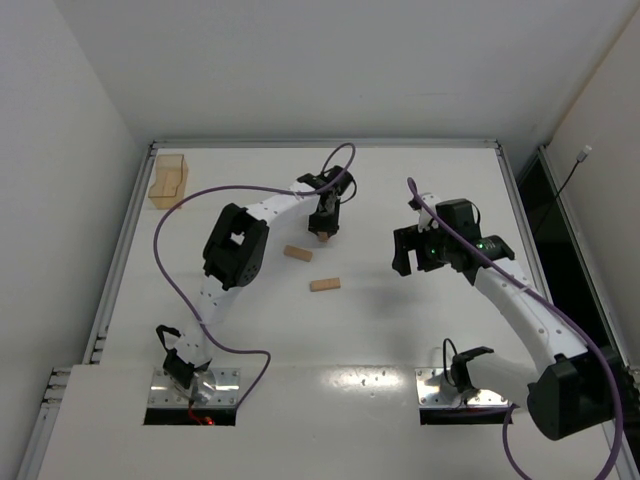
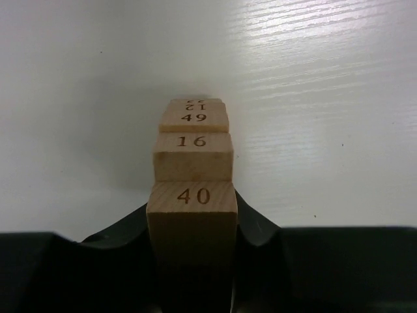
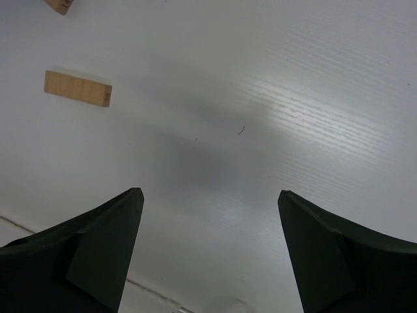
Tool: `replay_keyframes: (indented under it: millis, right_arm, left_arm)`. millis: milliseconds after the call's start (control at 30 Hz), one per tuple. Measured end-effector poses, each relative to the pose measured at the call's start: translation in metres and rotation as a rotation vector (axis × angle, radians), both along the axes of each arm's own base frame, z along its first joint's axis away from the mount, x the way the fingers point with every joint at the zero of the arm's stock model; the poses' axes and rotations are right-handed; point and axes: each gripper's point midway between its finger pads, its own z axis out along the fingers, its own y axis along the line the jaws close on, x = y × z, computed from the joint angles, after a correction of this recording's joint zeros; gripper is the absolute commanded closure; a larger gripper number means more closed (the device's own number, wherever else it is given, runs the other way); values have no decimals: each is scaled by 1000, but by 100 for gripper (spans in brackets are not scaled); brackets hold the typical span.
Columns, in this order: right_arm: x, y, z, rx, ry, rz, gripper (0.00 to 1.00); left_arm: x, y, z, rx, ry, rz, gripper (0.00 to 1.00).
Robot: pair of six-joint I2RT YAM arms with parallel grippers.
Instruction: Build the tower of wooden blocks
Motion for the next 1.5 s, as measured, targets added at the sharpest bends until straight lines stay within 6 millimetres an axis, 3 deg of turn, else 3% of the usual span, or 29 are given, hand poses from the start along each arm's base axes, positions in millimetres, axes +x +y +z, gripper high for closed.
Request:
replay_keyframes:
  millis: [100, 167, 233, 267, 367, 400, 500, 567, 967, 1167, 1300, 1367, 1500]
  right_arm:
    - [0, 1, 0, 2, -2, 1, 18]
    - [1, 1, 1, 3, -3, 1, 18]
    - [1, 1, 1, 3, -4, 2, 18]
    - [1, 1, 1, 3, -4, 2, 18]
    - [1, 1, 1, 4, -3, 2, 18]
    - [1, 1, 1, 3, -3, 2, 18]
    - [1, 1, 1, 4, -3, 2, 18]
    - [1, 1, 1, 4, -3, 2, 18]
    - [-1, 1, -2, 3, 5, 3, 20]
    - [-5, 1, -7, 6, 18, 7, 20]
    - [-5, 1, -6, 7, 13, 7, 21]
    - [-6, 1, -5, 8, 9, 8, 22]
    - [-5, 1, -2, 5, -8, 20, 26]
  left_arm:
    - [0, -2, 0, -10, 2, -6, 87]
    - [0, -4, 0, -16, 3, -12, 100]
    - [0, -5, 0, -23, 4, -14, 100]
    - [0, -6, 1, -25, 4, -16, 87]
    - [0, -6, 0, -28, 5, -18, 63]
    - [0, -7, 1, -29, 5, -20, 44]
    - [2, -10, 2, -39, -6, -24, 21]
    - [2, -12, 2, -42, -13, -22, 15]
    - [8, -14, 13, -35, -39, -34, 15]
    - [22, -16, 43, -43, -115, -36, 15]
    - [26, -13, 80, -45, -188, -37, 15]
    - [28, -11, 108, -51, -246, -29, 14]
    - [26, 0, 185, -70, -403, -4, 6]
